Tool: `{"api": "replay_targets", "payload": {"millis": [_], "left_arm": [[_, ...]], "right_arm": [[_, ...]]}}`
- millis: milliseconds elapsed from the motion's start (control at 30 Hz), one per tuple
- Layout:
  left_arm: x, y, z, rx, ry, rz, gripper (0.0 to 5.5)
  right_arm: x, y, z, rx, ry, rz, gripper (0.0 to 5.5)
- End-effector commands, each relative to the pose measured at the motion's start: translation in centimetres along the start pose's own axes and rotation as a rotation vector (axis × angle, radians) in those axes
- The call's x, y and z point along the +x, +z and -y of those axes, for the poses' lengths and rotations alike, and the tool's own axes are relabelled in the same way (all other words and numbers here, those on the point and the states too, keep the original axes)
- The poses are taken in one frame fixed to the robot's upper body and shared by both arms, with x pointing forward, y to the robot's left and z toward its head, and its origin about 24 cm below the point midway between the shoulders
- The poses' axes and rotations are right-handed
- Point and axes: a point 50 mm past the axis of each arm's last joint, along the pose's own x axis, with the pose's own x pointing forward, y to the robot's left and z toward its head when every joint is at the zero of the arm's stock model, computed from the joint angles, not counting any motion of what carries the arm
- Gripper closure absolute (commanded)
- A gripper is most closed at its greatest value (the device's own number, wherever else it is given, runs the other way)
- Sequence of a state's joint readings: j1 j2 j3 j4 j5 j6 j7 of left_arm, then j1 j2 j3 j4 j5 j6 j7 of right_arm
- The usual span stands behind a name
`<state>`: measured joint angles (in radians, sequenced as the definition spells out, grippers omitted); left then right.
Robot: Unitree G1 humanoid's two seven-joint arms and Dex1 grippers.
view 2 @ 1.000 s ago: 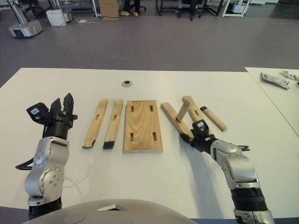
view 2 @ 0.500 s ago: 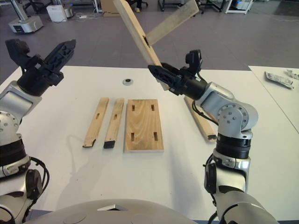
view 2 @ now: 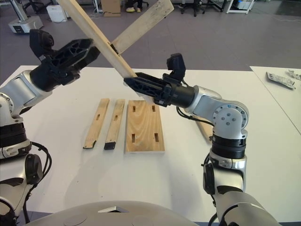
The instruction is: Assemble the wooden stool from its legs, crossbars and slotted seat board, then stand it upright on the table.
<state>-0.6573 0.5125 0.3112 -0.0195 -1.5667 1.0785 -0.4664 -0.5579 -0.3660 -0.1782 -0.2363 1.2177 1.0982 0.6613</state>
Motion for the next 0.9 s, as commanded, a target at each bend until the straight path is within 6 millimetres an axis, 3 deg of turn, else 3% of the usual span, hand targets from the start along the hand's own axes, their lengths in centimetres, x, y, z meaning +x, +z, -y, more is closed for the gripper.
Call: {"api": "replay_targets", "payload": {"millis": [33, 200, 667, 900], "left_arm": [[0.3, 0.7, 1.1, -0.04, -0.085, 0.024, 0.95], [0.1, 0.4, 0.9, -0.064, -0.074, 0.04, 0.95], [-0.3, 0.0, 0.7, -0.079, -0.059, 0.051, 3.28], [-0.3, 0.7, 0.2, 0.003, 0.017, 0.131, 3.37]], "right_arm": [[0.0, -0.7, -0.5, 0.025, 0.039, -0.024, 3.43], [0.1, -1.0, -0.9, 0.046, 0.078, -0.032, 3.43], [0.0, -1.9, -0.7, 0.056, 0.043, -0.057, 3.43], [-0.2, -1.9, 0.3, 0.074, -0.056, 0.003, 3.43]]}}
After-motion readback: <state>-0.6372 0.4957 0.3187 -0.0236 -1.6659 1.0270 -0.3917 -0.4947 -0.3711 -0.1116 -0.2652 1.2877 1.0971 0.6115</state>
